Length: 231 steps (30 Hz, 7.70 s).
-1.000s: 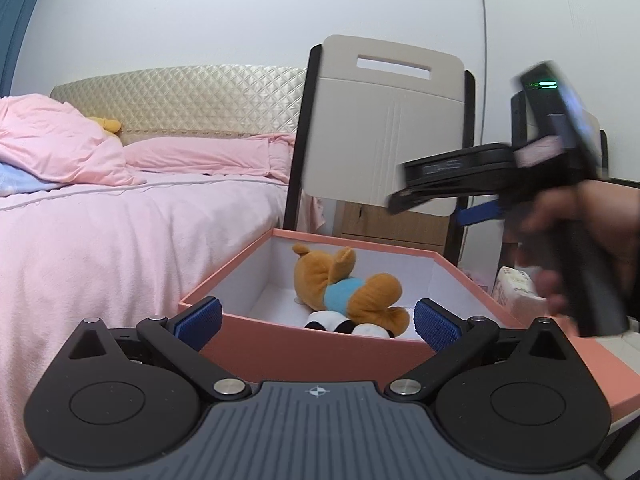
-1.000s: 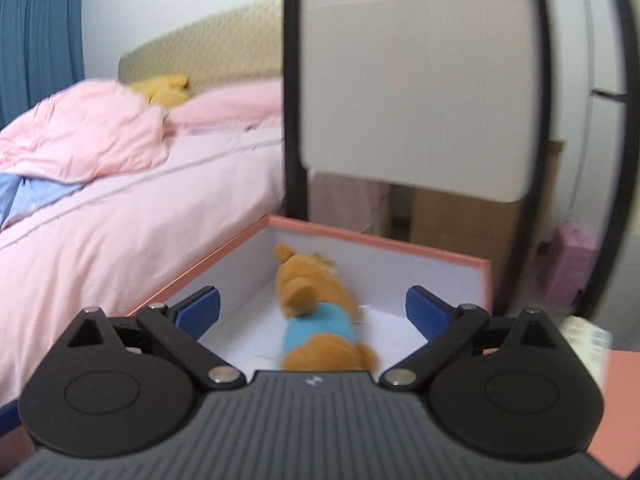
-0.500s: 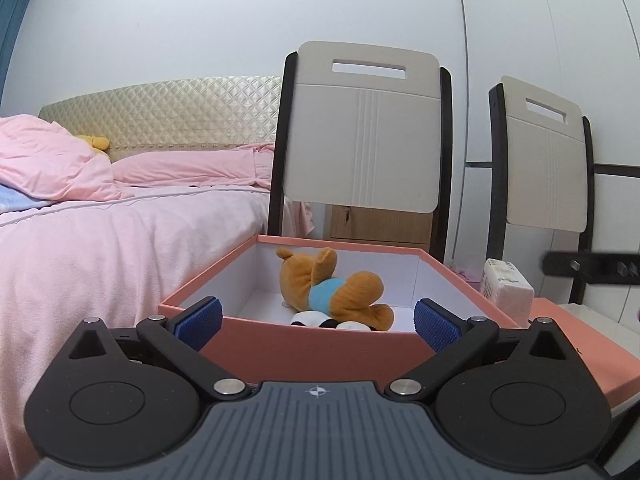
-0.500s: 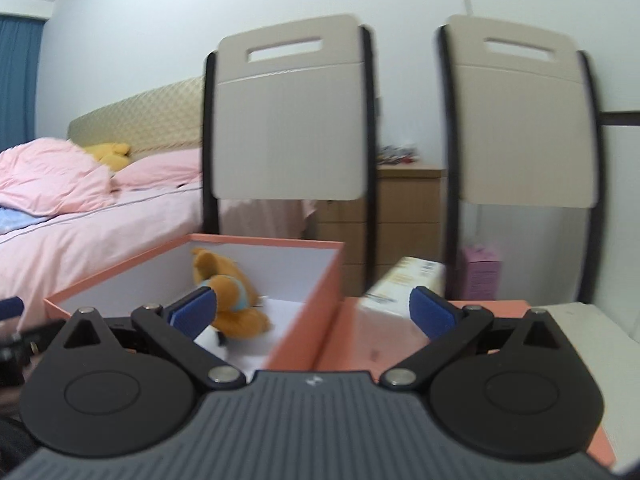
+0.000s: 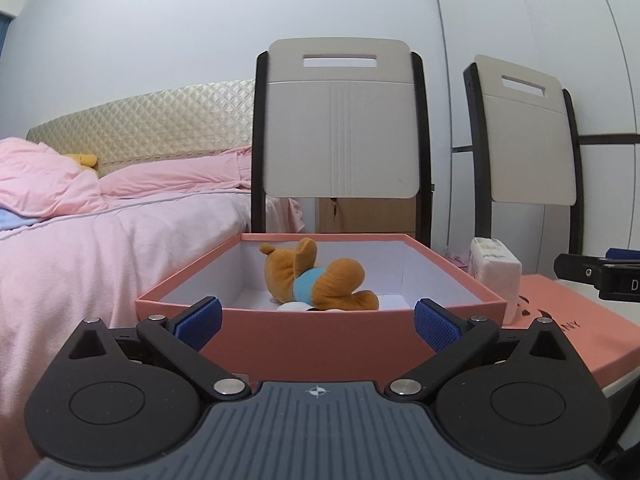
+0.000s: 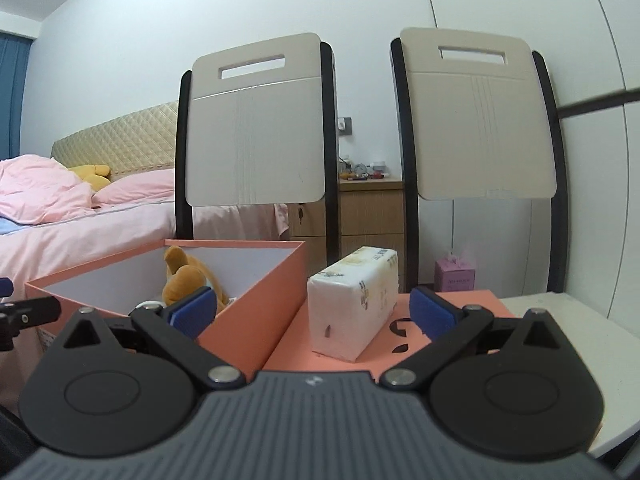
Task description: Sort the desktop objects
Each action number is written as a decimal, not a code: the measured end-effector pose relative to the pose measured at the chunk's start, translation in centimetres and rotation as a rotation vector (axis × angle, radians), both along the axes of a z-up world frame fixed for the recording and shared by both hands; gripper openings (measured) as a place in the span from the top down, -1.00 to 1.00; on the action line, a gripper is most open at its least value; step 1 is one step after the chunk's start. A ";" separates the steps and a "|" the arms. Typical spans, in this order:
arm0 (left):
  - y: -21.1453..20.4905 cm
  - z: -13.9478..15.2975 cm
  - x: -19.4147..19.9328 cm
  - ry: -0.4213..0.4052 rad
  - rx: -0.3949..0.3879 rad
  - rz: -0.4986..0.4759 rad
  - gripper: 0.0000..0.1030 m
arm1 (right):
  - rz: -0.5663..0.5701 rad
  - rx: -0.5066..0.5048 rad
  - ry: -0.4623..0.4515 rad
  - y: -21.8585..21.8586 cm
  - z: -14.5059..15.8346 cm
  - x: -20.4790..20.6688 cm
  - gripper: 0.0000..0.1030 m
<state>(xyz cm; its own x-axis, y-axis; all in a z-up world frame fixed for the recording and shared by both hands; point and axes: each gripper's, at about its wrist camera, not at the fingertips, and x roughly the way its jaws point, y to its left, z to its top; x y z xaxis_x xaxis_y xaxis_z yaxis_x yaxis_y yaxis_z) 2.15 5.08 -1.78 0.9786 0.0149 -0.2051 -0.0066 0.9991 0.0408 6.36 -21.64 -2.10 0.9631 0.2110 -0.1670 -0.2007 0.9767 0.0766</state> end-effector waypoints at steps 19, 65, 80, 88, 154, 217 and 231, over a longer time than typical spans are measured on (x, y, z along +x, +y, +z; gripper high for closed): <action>-3.5 -1.4 -0.4 -0.037 0.066 -0.045 -1.00 | -0.055 0.076 -0.020 -3.0 0.4 -2.3 -1.00; -19.0 3.9 15.9 0.287 0.019 -0.152 -0.13 | -0.194 0.388 0.050 -14.4 -1.5 -6.6 -1.00; -7.0 3.5 13.6 0.174 -0.040 -0.086 -0.14 | -0.137 0.269 0.068 -7.0 -1.3 -2.9 -1.00; -5.1 -0.2 15.8 0.284 -0.123 -0.080 -0.16 | -0.111 0.225 0.110 -4.4 -1.6 -0.2 -1.00; -2.7 -0.6 1.7 0.002 -0.011 -0.053 -1.00 | -0.120 0.109 -0.111 -4.4 -0.8 -2.4 -1.00; -13.8 -9.0 4.9 0.297 0.038 -0.443 -1.00 | -0.034 0.164 0.212 -17.6 -9.7 1.3 -1.00; -12.9 -7.5 0.9 0.352 -0.048 -0.431 -1.00 | -0.037 0.198 0.236 -17.5 -8.6 -5.2 -1.00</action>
<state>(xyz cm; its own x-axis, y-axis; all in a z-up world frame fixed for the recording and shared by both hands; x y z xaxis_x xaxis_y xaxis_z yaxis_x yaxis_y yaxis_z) 3.07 -7.86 -9.31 0.7660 -0.3893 -0.5116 0.4091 0.9090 -0.0791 1.14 -39.16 -10.71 0.9103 0.2270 -0.3462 -0.1191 0.9445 0.3061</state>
